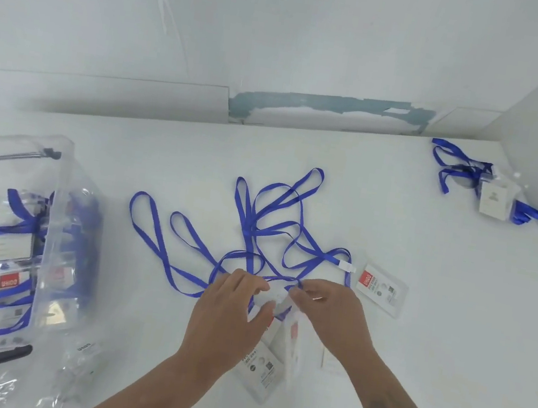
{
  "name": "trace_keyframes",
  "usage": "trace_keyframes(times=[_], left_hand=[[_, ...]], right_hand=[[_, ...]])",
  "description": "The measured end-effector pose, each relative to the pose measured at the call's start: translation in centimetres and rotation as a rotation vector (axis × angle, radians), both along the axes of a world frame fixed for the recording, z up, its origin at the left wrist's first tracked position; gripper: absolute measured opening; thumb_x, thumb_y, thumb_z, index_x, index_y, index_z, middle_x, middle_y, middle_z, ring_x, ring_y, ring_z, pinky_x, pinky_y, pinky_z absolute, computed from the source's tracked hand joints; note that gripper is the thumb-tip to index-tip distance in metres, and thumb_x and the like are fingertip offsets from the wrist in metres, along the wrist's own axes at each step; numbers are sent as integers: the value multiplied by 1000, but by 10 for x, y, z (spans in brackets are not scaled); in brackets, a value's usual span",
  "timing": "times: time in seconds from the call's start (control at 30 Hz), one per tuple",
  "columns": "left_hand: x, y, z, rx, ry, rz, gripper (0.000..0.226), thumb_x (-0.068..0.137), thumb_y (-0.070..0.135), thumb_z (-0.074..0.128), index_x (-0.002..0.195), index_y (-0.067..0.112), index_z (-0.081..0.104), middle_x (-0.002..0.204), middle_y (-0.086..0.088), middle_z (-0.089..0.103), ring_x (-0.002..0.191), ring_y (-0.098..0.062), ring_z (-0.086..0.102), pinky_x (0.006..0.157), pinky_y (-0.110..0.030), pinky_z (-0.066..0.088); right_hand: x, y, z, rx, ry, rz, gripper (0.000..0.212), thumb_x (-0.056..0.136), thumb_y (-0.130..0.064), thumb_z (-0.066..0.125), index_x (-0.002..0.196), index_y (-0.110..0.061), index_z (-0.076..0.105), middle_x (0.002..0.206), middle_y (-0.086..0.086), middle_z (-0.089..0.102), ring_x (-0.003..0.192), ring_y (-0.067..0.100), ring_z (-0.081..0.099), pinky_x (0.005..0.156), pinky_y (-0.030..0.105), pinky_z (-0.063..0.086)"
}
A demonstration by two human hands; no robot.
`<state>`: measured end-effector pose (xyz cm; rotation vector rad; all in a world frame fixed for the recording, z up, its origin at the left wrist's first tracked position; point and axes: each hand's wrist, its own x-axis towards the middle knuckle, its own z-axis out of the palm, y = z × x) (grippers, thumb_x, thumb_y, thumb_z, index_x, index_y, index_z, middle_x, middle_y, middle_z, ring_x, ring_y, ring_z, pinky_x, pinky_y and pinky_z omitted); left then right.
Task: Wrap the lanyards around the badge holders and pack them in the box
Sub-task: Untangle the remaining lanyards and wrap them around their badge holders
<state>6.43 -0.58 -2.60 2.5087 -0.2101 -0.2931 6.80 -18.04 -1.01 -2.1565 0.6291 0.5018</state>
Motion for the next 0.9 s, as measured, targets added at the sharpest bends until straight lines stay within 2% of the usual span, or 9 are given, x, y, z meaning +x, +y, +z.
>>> trace_keyframes(times=[0.1, 0.2, 0.33, 0.43, 0.53, 0.6, 0.67, 0.8, 0.9], left_hand=[[0, -2, 18, -91, 126, -43, 47, 80, 72, 54, 117, 43, 51, 107, 30, 50, 103, 6, 47, 87, -14, 41], [3, -4, 27, -111, 209, -74, 53, 76, 72, 58, 121, 45, 49, 104, 31, 48, 103, 6, 47, 89, -14, 42], [11, 3, 26, -94, 177, 4, 32, 88, 49, 61, 119, 42, 56, 97, 31, 52, 98, 4, 55, 85, -14, 49], [24, 10, 34, -261, 208, 211, 13, 90, 35, 65, 102, 36, 69, 83, 25, 66, 78, 4, 61, 77, -22, 56], [38, 17, 55, -449, 320, 328, 5, 88, 35, 69, 86, 39, 66, 77, 21, 70, 73, 1, 65, 69, -25, 60], [49, 22, 69, -551, 398, 321, 6, 88, 30, 71, 90, 36, 68, 87, 16, 75, 81, -4, 71, 72, -23, 60], [59, 27, 81, -687, 482, 339, 11, 87, 23, 72, 97, 27, 72, 89, 9, 78, 80, -11, 74, 76, -27, 61], [78, 31, 95, -897, 655, 401, 27, 86, 16, 73, 113, 18, 69, 99, -2, 77, 83, -21, 75, 82, -35, 59], [87, 33, 100, -998, 684, 467, 26, 88, 18, 72, 114, 17, 68, 101, -2, 77, 86, -21, 75, 80, -33, 58]], right_hand=[[9, -6, 12, 294, -44, -270, 23, 86, -32, 72, 101, -15, 76, 80, -1, 76, 80, 15, 73, 83, 34, 60], [14, -6, 21, 522, -43, -483, 22, 86, -25, 74, 100, -9, 74, 86, 8, 76, 86, 23, 74, 84, 36, 60], [19, -2, 27, 826, 13, -722, 14, 87, -19, 72, 98, -9, 71, 78, 7, 73, 78, 23, 74, 69, 31, 59], [20, 0, 31, 944, 48, -844, 16, 89, -19, 71, 101, -9, 70, 75, 7, 72, 73, 22, 74, 60, 30, 60], [22, 5, 33, 884, 38, -788, 24, 87, -28, 73, 103, -10, 70, 84, 7, 74, 78, 24, 74, 64, 31, 60], [25, 11, 33, 704, -45, -697, 28, 90, -36, 67, 108, -14, 67, 98, 5, 73, 90, 25, 73, 69, 33, 59], [27, 21, 40, 558, -202, -525, 20, 99, -32, 53, 112, -23, 64, 106, -5, 71, 102, 17, 68, 74, 25, 55], [27, 48, 58, 459, -259, -339, 28, 104, -24, 40, 88, -28, 63, 76, -19, 67, 82, 5, 60, 67, 14, 43], [30, 68, 64, 469, -284, -211, 31, 104, -22, 39, 93, -20, 67, 85, -15, 73, 83, -1, 64, 70, 6, 45]])
